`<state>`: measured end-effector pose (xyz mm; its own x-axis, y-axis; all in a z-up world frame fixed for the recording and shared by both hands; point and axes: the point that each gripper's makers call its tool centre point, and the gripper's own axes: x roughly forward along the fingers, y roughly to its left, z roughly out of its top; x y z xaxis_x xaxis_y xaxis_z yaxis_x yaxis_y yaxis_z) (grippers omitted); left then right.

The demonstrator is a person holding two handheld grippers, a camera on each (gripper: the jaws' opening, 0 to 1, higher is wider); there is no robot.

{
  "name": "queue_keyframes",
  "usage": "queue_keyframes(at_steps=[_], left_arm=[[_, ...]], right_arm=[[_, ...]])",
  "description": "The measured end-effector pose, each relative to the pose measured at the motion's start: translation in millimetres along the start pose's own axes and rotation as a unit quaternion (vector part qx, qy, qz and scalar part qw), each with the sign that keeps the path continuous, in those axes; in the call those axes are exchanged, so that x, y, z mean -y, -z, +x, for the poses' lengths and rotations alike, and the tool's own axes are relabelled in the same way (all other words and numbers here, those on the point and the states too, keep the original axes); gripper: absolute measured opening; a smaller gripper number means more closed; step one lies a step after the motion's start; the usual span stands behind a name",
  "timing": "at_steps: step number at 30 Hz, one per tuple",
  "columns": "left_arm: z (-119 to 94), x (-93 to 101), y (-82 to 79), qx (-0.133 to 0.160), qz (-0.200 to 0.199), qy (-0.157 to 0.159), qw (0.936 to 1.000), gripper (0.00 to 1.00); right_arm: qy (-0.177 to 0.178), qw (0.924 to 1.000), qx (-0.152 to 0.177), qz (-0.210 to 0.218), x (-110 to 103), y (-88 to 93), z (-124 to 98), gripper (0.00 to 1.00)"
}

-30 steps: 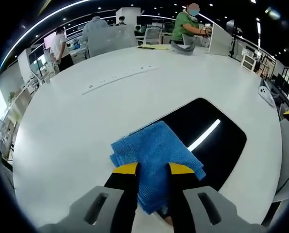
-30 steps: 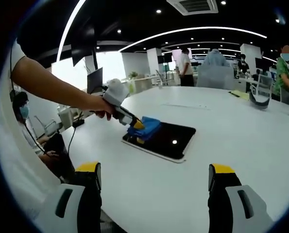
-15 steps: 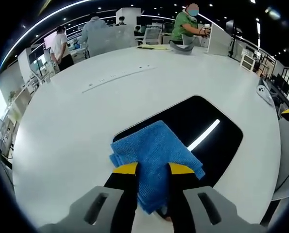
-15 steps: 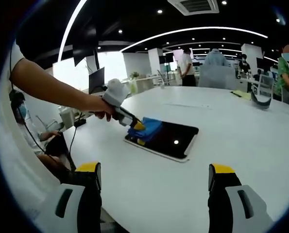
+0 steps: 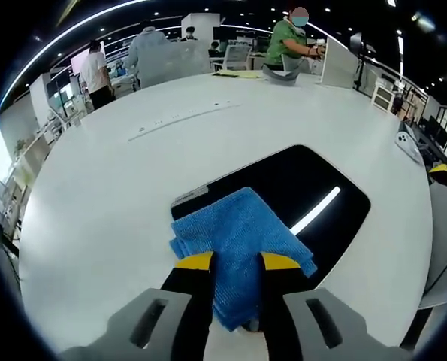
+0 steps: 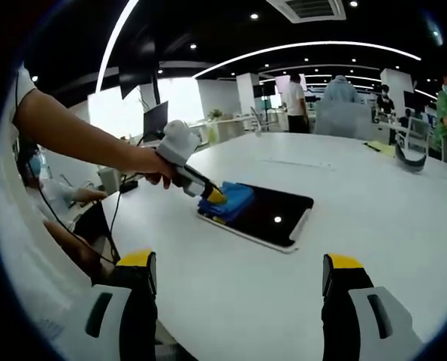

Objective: Wipe the mirror surface with the cleaning cloth until all visible marks leave the cleaned area.

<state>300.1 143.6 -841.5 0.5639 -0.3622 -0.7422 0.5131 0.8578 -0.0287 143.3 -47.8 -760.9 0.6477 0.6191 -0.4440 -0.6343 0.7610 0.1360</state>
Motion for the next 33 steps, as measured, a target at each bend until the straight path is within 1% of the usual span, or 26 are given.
queue_keyframes(at_steps=[2,10,18,25,33], left_arm=[[-0.5,0.4,0.7,-0.001,0.0,0.0,1.0,0.21],[-2.1,2.1,3.0,0.0,-0.002,-0.003,1.0,0.21],[-5.9,6.1,6.5,0.001,-0.003,-0.002,1.0,0.21],[-8.5,8.3,9.7,0.007,-0.004,0.0,1.0,0.21],[-12.0,12.7,13.8,0.004,-0.003,-0.003,1.0,0.21]], right_arm=[[-0.002,1.0,-0.004,0.0,-0.5,2.8,1.9,0.91],[-0.011,0.9999,-0.003,0.001,-3.7,1.6,5.7,0.91],[-0.013,0.9999,-0.003,-0.001,-0.3,-0.4,8.2,0.91],[-0.018,0.9998,-0.007,-0.002,-1.0,0.2,13.4,0.91],[-0.021,0.9997,-0.01,-0.001,-2.5,1.6,17.6,0.91]])
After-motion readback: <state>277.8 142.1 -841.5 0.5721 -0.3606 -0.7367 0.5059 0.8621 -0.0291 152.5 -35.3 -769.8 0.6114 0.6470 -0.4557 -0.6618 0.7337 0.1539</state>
